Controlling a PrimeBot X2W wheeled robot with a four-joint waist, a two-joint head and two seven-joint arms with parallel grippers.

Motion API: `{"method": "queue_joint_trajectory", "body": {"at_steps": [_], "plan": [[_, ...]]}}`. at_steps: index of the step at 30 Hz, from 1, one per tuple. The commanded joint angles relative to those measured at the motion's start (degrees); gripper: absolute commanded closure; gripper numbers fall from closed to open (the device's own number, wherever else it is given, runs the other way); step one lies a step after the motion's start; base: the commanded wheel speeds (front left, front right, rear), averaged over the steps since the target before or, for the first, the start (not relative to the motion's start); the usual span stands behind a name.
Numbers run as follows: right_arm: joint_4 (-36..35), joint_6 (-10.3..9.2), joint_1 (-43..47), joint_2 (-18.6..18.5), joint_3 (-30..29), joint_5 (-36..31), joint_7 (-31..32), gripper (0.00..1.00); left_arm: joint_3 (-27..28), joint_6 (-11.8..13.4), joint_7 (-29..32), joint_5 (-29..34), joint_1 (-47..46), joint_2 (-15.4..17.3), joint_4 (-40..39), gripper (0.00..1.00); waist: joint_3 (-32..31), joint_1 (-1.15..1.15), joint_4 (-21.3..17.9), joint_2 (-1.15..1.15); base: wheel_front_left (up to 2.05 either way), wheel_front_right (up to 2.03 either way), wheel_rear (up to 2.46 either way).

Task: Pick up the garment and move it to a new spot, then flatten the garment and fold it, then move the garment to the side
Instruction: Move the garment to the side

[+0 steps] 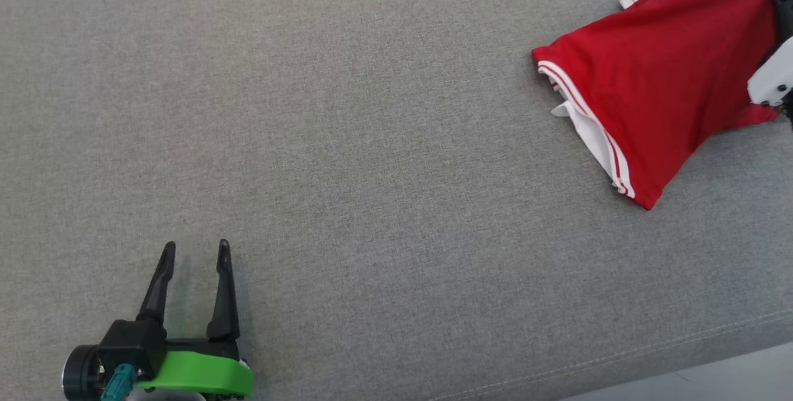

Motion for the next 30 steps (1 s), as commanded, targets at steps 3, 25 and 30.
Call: {"method": "queue_joint_trajectory", "body": {"at_steps": [3, 25, 30], "plan": [[1.4, -0.1, -1.3, -1.2, -3.3, -0.2, -1.5, 1.0, -0.3, -0.4, -0.1, -0.7, -0.2, 0.2, 0.0, 0.0, 1.7, 0.0, 1.3, 0.06, 0.0, 0.0, 0.0], [-1.9, -0.1, 9.7, 6.2, -18.1, -22.6, -17.0, 0.0, 1.2, 2.7, -0.1, -1.5, 2.5, 0.1, -3.6, 0.0, -3.1, 0.0, 2.7, 0.06, 0.0, 0.0, 0.0], [-18.8, -0.1, 23.4, 12.0, -15.8, -25.4, -16.9, 0.0, 1.5, 3.2, -0.2, -3.0, 3.8, 0.1, -2.5, 0.0, -6.6, 0.0, 3.6, 0.06, 0.0, 0.0, 0.0]]}}
